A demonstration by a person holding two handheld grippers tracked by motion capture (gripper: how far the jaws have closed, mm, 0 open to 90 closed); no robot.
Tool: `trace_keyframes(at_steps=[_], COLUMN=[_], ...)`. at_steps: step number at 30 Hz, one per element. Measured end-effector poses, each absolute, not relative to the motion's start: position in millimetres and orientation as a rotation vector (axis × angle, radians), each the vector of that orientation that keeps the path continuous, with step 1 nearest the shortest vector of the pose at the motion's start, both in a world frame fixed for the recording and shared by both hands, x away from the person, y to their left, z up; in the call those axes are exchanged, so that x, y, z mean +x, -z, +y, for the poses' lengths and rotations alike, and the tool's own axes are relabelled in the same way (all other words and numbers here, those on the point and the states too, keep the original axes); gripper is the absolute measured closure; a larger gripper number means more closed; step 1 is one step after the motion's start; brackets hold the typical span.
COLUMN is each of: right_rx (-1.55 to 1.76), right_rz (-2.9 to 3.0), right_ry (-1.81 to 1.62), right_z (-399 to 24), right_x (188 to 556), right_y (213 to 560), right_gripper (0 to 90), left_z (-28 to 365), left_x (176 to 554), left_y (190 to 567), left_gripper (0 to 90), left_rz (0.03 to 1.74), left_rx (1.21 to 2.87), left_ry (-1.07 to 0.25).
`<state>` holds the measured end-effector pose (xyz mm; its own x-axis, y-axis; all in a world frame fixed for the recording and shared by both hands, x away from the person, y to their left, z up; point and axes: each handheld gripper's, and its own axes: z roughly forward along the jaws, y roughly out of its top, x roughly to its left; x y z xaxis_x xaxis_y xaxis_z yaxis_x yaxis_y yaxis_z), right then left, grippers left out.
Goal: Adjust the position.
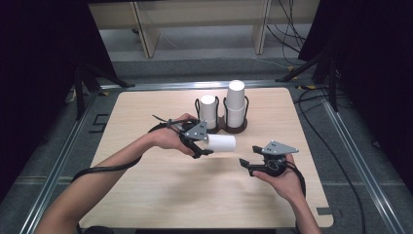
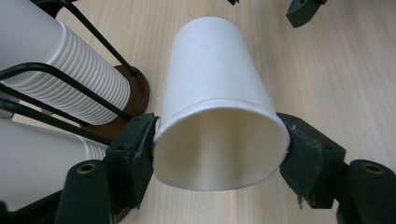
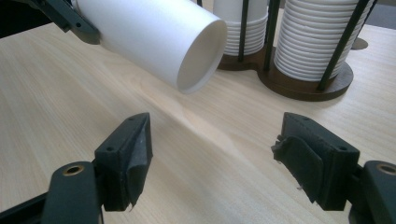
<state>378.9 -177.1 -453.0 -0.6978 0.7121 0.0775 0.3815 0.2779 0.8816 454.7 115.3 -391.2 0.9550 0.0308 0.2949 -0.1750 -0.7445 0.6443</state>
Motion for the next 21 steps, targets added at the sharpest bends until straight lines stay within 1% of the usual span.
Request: trace_keyframes(at_steps=[6, 9, 11, 21], right_rx=[0.97, 0.956, 0.955, 0.874], right_rz=[2.23, 2.245, 2.246, 2.309], right_ry=[-1.386, -1.389, -1.386, -1.332], right_z=[-175.4, -174.2, -173.5, -167.1], right_x=[380.5, 380.8, 380.1, 380.5], right_y=[453.1, 452.1, 450.9, 448.7], right_gripper=[26.4, 26.4, 26.4, 25.6], left_z=[114.2, 112.6, 112.0, 106.6], left_x=[455.3, 455.0, 454.5, 452.7], left_y=[387.4, 387.1, 386.3, 382.9], left_gripper=[32.3, 32.7, 32.7, 32.7], left_rz=[-0.132, -0.124, -0.138, -0.182], left_rx=[2.419, 2.427, 2.443, 2.514], left_ry=[-0.366, -0.334, -0.351, -0.337])
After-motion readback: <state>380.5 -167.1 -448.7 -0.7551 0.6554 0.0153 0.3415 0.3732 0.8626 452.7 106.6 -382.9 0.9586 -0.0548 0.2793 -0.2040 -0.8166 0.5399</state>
